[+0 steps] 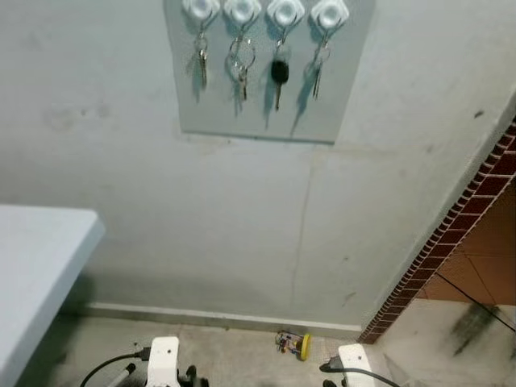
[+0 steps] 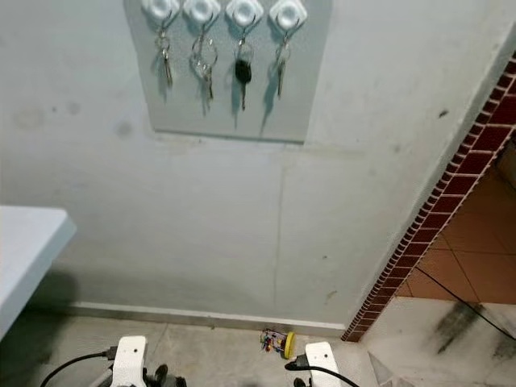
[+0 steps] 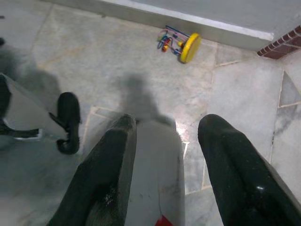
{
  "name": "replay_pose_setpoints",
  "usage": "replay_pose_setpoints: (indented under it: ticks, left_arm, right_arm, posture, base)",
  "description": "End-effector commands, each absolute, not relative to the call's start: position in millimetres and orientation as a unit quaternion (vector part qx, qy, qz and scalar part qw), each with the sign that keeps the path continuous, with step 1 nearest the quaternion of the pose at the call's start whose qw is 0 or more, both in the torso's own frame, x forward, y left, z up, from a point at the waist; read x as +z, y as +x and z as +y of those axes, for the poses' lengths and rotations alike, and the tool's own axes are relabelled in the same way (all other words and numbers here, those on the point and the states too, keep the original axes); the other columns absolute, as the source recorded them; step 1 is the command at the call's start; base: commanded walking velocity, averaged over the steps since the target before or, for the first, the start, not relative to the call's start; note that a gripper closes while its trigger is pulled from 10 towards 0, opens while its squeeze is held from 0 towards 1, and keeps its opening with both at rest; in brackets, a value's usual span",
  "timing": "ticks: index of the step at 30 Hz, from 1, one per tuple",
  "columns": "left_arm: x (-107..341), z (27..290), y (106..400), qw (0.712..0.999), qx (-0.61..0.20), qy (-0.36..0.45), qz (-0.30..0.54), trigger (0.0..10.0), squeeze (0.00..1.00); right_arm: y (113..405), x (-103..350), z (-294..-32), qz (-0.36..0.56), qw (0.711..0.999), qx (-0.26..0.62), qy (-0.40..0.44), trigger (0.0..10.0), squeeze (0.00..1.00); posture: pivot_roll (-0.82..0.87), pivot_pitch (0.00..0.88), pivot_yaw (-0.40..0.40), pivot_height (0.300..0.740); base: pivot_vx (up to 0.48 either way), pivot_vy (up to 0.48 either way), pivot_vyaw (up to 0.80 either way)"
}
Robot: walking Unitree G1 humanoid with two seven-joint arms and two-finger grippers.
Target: Hang keys on a hook
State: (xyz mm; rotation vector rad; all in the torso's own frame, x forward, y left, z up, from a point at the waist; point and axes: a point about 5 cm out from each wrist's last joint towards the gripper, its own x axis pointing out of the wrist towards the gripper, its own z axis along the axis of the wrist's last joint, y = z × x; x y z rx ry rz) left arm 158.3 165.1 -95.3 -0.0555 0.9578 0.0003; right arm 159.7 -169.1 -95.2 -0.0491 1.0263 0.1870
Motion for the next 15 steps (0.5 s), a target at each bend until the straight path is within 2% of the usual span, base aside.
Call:
replay_pose_setpoints:
  ticks: [1,15]
  left_arm:
    - [-96.3,166.2,156.2,0.883,-0.002,-0.02,0.468,10.0,0.0]
    - [-96.4,168.0,156.1,0.882,-0.003,-0.013,0.47,10.0,0.0]
  right_arm:
    - [163.0,-93.9,-168.8,0.487,0.868,0.09,-0.025,10.0,0.0]
    - [165.8,-93.0,-167.6,0.488,0.867,0.093,-0.027,10.0,0.0]
  posture:
    - [-0.13,0.0,-0.027,0.74]
    - [-0.13,0.0,-0.028,0.74]
  base:
    - [0.0,0.0,0.0]
    - [0.0,0.0,0.0]
